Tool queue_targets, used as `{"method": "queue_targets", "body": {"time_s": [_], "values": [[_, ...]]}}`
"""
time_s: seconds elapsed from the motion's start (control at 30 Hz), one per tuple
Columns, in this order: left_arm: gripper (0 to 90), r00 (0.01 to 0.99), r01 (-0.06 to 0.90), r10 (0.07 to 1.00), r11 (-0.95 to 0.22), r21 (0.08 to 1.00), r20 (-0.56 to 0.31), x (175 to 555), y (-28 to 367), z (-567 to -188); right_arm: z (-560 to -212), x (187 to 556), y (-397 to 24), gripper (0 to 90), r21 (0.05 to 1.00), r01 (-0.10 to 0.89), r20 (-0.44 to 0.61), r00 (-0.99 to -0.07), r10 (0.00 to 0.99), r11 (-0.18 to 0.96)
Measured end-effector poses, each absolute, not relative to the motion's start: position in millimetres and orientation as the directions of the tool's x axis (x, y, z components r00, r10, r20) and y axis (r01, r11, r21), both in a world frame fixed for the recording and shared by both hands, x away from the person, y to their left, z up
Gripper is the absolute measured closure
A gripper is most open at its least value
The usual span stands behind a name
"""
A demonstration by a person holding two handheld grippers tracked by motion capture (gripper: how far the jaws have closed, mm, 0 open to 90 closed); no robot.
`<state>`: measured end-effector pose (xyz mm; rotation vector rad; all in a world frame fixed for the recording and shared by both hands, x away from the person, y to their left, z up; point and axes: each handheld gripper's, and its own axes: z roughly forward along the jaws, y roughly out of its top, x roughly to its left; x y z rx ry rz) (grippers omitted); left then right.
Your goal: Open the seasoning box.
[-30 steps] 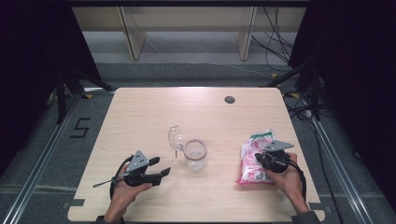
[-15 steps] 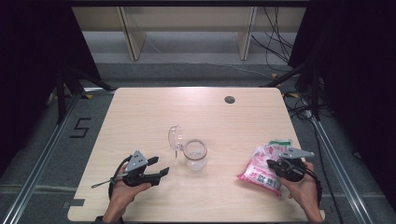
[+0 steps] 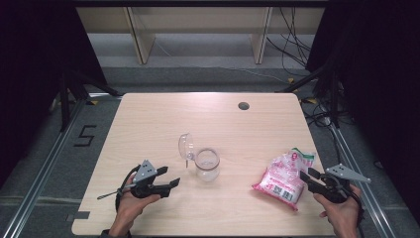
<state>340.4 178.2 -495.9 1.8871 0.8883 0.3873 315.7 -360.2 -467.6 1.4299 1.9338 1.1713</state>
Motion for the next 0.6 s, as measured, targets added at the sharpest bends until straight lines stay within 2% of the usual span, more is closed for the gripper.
{"method": "queue_targets", "body": {"time_s": [0.03, 0.17, 0.2, 0.23, 0.27, 0.3, 0.33, 0.4, 0.43, 0.5, 0.53, 0.6], "values": [[34.4, 0.681, 0.409, 0.725, -0.258, 0.875, -0.104, 340.4, 178.5, -495.0, -466.4, 313.2, -361.8, 57.5, 0.828, 0.558, 0.159, -0.33, 0.931, 0.056], [34.3, 0.682, 0.408, 0.723, -0.254, 0.877, -0.108, 340.6, 178.9, -495.0, -469.0, 315.3, -371.5, 47.4, 0.845, 0.534, 0.134, -0.279, 0.951, 0.037], [34.3, 0.682, 0.408, 0.723, -0.255, 0.877, -0.107, 340.7, 178.8, -495.0, -469.7, 314.7, -371.3, 45.9, 0.832, 0.554, 0.182, -0.256, 0.949, -0.01], [34.3, 0.682, 0.409, 0.724, -0.256, 0.876, -0.107, 340.7, 178.4, -494.8, -472.1, 316.9, -375.1, 44.6, 0.834, 0.551, 0.169, -0.265, 0.949, 0.005], [34.2, 0.678, 0.411, 0.727, -0.26, 0.874, -0.103, 340.3, 178.0, -494.4, -472.0, 315.1, -372.3, 43.4, 0.813, 0.58, 0.221, -0.226, 0.949, -0.052], [34.2, 0.681, 0.408, 0.725, -0.254, 0.877, -0.107, 340.2, 177.1, -495.1, -475.1, 319.3, -377.2, 42.3, 0.834, 0.552, 0.178, -0.268, 0.947, -0.001], [34.1, 0.683, 0.412, 0.721, -0.254, 0.875, -0.112, 340.1, 176.7, -495.6, -475.6, 318.4, -375.2, 41.3, 0.814, 0.58, 0.214, -0.238, 0.947, -0.038], [33.9, 0.686, 0.41, 0.72, -0.26, 0.874, -0.107, 340.4, 176.3, -495.6, -479.5, 322.1, -378.8, 40.9, 0.82, 0.572, 0.188, -0.251, 0.95, -0.011], [33.9, 0.689, 0.409, 0.717, -0.264, 0.874, -0.106, 340.8, 176.3, -495.3, -479.8, 322.1, -377.8, 40.8, 0.817, 0.575, 0.218, -0.237, 0.947, -0.044], [33.8, 0.68, 0.414, 0.725, -0.252, 0.874, -0.113, 340.3, 174.7, -496.2, -480.2, 324.5, -379.5, 39.5, 0.825, 0.565, 0.209, -0.255, 0.944, -0.03], [33.8, 0.687, 0.413, 0.718, -0.263, 0.872, -0.109, 340.8, 175.2, -496.7, -479.1, 323.9, -377.6, 38.8, 0.806, 0.589, 0.244, -0.234, 0.941, -0.062], [33.8, 0.687, 0.413, 0.718, -0.264, 0.871, -0.108, 340.7, 174.7, -496.2, -481.4, 326.6, -376.7, 37.2, 0.801, 0.596, 0.244, -0.231, 0.942, -0.061]]}}
